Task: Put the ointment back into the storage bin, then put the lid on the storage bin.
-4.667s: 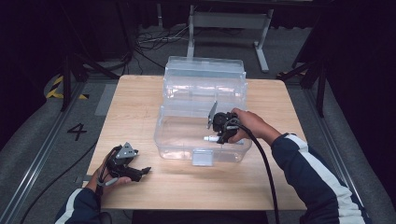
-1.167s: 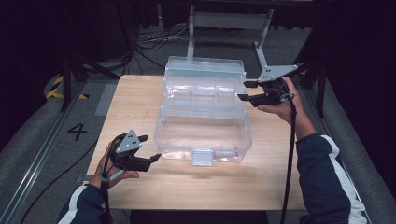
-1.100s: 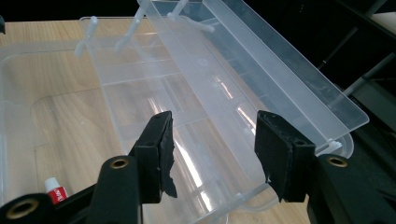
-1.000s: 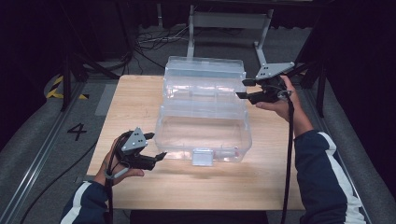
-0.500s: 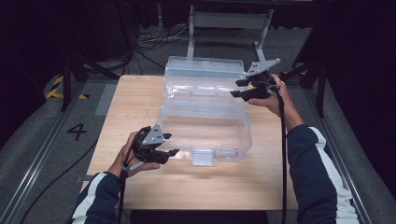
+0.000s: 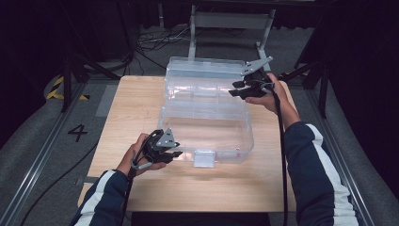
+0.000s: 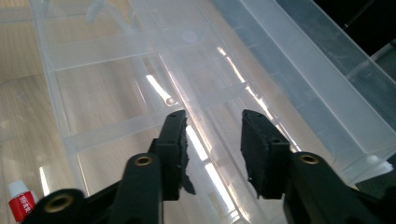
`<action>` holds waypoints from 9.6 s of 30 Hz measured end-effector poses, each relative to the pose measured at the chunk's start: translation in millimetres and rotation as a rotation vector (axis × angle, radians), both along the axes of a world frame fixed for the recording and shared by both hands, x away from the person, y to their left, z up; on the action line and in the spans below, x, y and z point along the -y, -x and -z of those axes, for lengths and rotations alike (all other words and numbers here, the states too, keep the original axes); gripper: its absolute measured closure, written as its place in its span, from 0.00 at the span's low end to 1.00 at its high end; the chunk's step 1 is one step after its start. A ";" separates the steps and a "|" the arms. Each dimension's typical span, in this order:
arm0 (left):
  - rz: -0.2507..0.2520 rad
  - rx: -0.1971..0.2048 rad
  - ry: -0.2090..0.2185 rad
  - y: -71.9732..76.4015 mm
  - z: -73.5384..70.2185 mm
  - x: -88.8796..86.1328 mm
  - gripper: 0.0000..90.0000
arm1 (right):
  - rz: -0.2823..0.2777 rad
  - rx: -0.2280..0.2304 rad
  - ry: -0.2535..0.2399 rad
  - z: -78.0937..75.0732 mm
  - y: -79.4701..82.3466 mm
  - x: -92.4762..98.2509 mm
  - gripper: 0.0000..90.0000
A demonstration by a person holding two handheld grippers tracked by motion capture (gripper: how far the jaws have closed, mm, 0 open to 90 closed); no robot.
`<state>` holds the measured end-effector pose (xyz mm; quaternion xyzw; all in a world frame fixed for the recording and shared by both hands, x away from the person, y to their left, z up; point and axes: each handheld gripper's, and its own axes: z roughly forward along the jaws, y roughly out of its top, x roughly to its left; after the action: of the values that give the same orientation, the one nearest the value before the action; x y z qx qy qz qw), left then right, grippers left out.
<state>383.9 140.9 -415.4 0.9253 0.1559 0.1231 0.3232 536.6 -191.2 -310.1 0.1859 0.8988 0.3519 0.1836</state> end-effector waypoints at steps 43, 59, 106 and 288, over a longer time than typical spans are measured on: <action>-0.015 -0.051 0.001 -4.1 1.5 10.4 0.75 | -0.153 -0.017 0.155 -17.4 22.9 -30.8 0.96; -0.024 -0.043 0.008 -3.0 2.3 10.5 0.74 | -0.180 0.010 0.138 -16.9 53.2 -26.3 0.96; -0.017 -0.017 0.032 -1.3 4.3 9.0 0.74 | -0.210 0.019 0.142 -7.0 90.1 -22.8 0.95; -0.338 0.216 0.359 -65.9 -78.2 -59.3 1.00 | -0.168 0.098 -0.036 32.1 137.4 15.8 0.93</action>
<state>449.8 200.2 -337.3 0.7954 0.2921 0.2435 0.4719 399.2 -207.0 -342.2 0.0959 0.8947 0.3909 0.1937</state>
